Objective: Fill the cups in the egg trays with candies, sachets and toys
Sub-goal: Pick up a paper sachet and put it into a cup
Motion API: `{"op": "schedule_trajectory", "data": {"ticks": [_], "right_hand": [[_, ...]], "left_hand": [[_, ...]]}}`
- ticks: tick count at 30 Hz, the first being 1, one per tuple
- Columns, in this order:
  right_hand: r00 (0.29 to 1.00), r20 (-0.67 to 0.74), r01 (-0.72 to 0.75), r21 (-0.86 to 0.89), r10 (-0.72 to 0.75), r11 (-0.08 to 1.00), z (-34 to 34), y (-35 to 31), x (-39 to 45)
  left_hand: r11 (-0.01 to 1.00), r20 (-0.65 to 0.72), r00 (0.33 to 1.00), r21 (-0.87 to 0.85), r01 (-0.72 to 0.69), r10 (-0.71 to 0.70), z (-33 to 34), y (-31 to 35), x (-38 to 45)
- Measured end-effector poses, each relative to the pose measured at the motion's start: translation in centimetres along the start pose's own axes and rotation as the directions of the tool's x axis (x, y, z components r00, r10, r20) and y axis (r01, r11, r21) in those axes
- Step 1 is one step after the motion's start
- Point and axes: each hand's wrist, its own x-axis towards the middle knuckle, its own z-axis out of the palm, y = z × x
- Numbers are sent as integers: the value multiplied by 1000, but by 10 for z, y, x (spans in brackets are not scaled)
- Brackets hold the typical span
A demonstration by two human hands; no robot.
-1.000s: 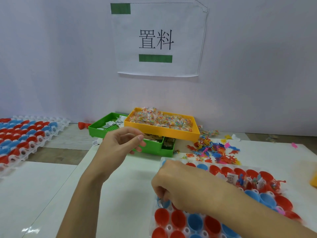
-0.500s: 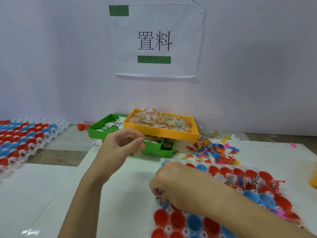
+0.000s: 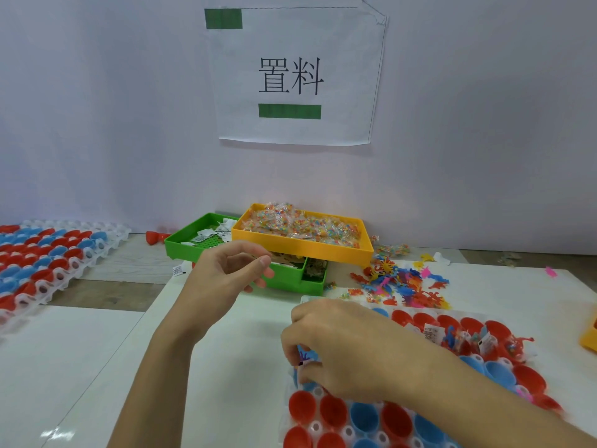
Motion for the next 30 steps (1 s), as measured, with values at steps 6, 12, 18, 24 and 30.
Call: {"op": "schedule_trajectory", "data": {"ticks": [6, 12, 18, 24, 30], "right_hand": [[998, 34, 62, -194, -56, 979, 8, -6, 12], [993, 69, 110, -267, -95, 957, 10, -7, 17], [996, 78, 68, -233, -51, 970, 6, -6, 16], [999, 40, 22, -169, -16, 985, 0, -4, 13], [999, -45, -4, -41, 2, 999, -6, 1, 4]], "left_hand": [[1000, 7, 1000, 8, -5, 5, -1, 0, 0], [1000, -4, 1000, -3, -4, 4, -2, -1, 0], [1000, -1, 1000, -7, -6, 6, -3, -2, 0], [1000, -3, 1000, 1, -3, 3, -2, -3, 1], [1000, -40, 999, -3, 19, -19, -1, -5, 2]]}}
